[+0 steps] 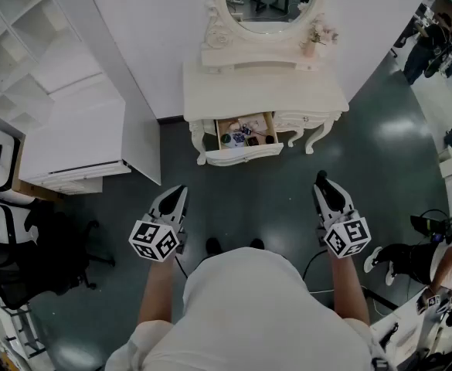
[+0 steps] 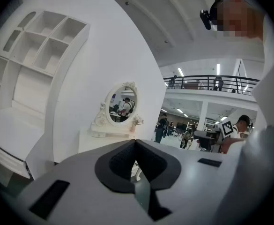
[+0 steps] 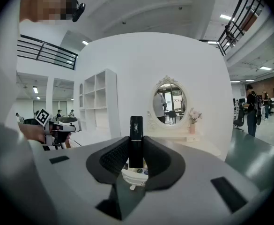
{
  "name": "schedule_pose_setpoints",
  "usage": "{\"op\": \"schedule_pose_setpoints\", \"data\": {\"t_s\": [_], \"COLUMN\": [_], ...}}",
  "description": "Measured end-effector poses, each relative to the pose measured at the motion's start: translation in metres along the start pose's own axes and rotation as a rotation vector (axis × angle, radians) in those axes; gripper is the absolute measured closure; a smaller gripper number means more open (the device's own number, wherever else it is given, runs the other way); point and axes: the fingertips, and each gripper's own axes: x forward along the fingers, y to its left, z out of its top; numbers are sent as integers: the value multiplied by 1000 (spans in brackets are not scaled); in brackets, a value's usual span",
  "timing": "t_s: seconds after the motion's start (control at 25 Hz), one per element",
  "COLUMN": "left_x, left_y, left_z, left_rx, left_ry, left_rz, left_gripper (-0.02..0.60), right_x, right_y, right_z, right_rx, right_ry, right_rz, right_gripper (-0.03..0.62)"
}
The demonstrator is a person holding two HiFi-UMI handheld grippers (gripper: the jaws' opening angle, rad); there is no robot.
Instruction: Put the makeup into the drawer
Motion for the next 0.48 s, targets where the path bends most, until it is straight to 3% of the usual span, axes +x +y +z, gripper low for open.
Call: {"op": "schedule_pose_setpoints", "data": {"t_s": [0.48], "left_x": [8], "left_y": [19], "left_z": [5], "left_rx": [21], "left_ry": [13], "left_rz": [-34], "left_gripper": [565], "right_x": [7], "right_y": [8], "right_z": [5], "right_rx": [23], "right_ry": [-16], "right_rz": [-28], "right_gripper": [487]}}
